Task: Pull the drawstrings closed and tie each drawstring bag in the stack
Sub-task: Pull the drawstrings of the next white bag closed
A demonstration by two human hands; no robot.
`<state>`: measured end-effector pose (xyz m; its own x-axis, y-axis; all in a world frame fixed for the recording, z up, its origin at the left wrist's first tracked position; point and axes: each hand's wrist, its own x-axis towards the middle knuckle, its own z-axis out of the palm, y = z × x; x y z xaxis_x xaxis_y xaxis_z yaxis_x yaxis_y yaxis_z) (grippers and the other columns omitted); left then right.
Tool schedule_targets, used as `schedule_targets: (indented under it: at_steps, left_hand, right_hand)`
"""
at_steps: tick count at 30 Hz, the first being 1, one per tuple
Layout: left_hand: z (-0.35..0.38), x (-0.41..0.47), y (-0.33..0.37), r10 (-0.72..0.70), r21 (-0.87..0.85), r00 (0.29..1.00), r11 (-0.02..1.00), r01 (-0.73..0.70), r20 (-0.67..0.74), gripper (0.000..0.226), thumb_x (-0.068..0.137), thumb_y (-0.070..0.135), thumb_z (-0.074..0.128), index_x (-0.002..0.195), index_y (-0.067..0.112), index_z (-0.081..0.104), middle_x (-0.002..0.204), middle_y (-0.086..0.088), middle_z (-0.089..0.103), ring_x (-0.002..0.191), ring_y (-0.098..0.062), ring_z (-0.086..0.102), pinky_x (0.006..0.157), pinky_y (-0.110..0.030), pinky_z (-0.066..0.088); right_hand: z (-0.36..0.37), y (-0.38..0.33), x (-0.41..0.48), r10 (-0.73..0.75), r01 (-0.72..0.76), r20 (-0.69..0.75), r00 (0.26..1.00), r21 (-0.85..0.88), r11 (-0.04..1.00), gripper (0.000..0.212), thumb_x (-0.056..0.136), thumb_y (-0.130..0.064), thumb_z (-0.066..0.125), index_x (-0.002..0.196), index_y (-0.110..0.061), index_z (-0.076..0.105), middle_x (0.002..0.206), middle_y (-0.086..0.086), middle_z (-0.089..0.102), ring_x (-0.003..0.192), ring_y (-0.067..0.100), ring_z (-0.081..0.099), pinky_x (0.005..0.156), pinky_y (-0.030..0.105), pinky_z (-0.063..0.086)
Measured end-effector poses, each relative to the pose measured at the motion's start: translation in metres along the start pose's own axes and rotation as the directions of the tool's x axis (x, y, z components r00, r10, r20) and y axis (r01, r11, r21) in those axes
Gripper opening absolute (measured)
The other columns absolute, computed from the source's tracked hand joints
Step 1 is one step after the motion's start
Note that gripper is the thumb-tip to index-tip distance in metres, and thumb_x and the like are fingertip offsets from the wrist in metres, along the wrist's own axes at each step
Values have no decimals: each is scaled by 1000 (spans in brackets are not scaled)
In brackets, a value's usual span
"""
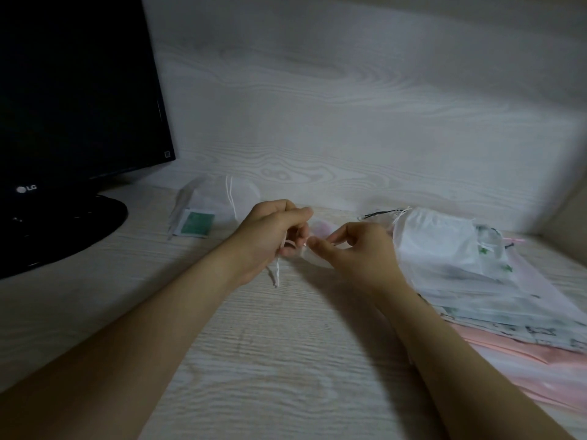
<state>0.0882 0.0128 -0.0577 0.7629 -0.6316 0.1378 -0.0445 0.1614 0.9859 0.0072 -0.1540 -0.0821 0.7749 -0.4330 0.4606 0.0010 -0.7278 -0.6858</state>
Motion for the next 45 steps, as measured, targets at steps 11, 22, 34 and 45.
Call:
schedule_targets:
  at_steps: [11, 22, 34, 45]
  left_hand:
    - [-1, -2, -4, -128, 290, 992, 950, 117, 19, 27, 114, 28, 42, 94, 15, 53, 83, -1, 48, 64, -9, 38, 50, -23, 31]
    - [-4, -1, -5, -39, 401, 998, 916, 20, 40, 18, 109, 21, 55, 101, 12, 70, 79, 6, 69, 64, -6, 52, 54, -21, 41]
    - [-4, -3, -2, 16, 362, 995, 931, -51, 100, 21, 107, 30, 61, 103, 10, 67, 82, 0, 73, 74, -13, 63, 65, -31, 46]
    - [-8, -6, -1, 92, 494, 992, 861, -124, 90, 12, 98, 33, 75, 94, 24, 81, 82, -2, 79, 58, -24, 67, 58, -44, 46]
  right_hand:
    - [0, -7, -1, -112, 106, 38, 993, 145, 984, 24, 95, -38, 74, 77, -22, 74, 63, -17, 67, 62, 2, 62, 64, 28, 49]
    - [-6, -11, -3, -218, 205, 75, 973, 148, 968, 4, 91, -26, 80, 92, -28, 83, 87, -17, 77, 91, 2, 71, 84, 16, 50]
    - [-7, -28, -8, 21, -60, 104, 994, 382, 922, 19, 95, -21, 68, 81, -8, 70, 72, 4, 68, 67, 8, 57, 67, 25, 47]
    - [-3, -26, -8, -6, 3, 16, 1000, 206, 979, 13, 92, -15, 62, 80, -15, 67, 65, -11, 65, 58, 2, 55, 60, 23, 46]
